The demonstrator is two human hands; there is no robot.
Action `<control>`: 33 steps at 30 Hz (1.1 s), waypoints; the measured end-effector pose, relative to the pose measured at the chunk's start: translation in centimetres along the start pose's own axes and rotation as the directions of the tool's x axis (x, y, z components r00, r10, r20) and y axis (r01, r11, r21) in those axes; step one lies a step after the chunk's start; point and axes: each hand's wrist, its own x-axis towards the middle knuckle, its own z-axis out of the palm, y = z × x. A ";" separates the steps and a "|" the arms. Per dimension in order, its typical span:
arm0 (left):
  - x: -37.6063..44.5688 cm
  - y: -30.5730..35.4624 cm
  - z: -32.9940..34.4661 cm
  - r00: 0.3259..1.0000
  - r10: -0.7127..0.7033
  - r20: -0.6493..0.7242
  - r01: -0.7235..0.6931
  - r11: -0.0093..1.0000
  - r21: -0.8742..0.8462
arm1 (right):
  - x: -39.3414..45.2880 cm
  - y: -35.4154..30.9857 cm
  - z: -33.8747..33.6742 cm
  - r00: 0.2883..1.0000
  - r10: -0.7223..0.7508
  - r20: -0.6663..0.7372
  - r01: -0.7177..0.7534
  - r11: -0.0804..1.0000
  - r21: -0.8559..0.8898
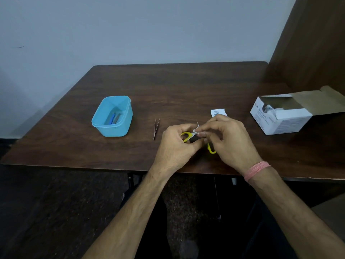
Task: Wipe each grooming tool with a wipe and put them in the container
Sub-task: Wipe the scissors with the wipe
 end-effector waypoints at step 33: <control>-0.1 1.2 -0.3 0.991 -0.114 0.072 0.129 0.953 -0.276 | -0.4 0.1 1.1 0.993 -0.097 -0.063 0.055 0.876 -0.479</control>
